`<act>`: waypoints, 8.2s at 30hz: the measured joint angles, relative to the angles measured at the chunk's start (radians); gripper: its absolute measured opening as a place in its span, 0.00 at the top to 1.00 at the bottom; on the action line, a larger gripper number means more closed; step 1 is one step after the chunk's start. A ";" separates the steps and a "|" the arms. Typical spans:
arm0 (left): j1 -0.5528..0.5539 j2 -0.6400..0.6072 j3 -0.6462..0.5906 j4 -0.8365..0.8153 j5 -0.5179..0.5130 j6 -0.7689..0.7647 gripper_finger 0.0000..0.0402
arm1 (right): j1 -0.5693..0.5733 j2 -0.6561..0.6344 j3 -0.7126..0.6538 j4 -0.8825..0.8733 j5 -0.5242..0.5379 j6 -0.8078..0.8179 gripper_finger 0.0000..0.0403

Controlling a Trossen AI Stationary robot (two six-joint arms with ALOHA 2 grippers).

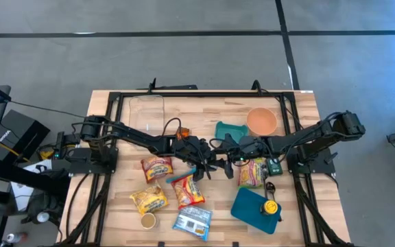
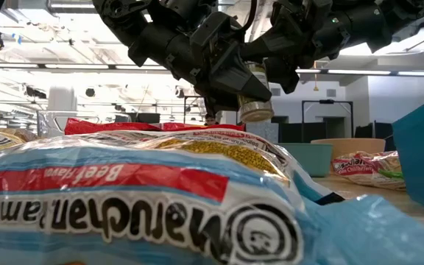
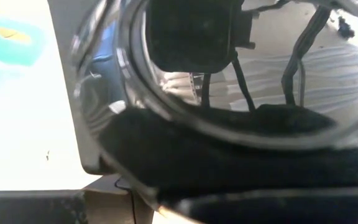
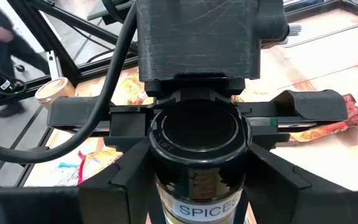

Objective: Pick & Place Food Item
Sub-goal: Put the black seasoning bottle into the blue bin

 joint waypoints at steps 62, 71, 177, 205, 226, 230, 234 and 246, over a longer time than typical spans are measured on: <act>-0.005 -0.287 0.000 -0.210 0.000 0.000 0.19 | 0.618 -0.298 0.000 -0.572 0.396 0.291 0.50; -0.008 -0.286 0.000 -0.208 -0.013 0.000 0.20 | 0.707 -0.177 0.000 -0.547 0.474 0.358 0.50; -0.008 -0.285 0.000 -0.208 -0.021 0.000 0.20 | 0.894 0.049 0.054 -0.689 0.810 0.742 0.49; -0.008 -0.284 -0.001 -0.208 -0.030 0.000 0.20 | 0.867 0.049 0.032 -0.684 0.747 0.784 0.44; -0.008 -0.284 -0.001 -0.208 -0.031 0.000 0.20 | 0.868 0.049 0.032 -0.686 0.751 0.784 0.41; -0.008 -0.285 -0.001 -0.208 -0.031 0.000 0.20 | 0.868 0.049 0.033 -0.686 0.751 0.784 0.43; -0.008 -0.285 -0.001 -0.208 -0.031 0.000 0.20 | 0.868 0.048 0.033 -0.687 0.755 0.784 0.46; -0.008 -0.284 -0.001 -0.208 -0.031 0.000 0.20 | 0.867 0.047 0.034 -0.686 0.759 0.784 0.59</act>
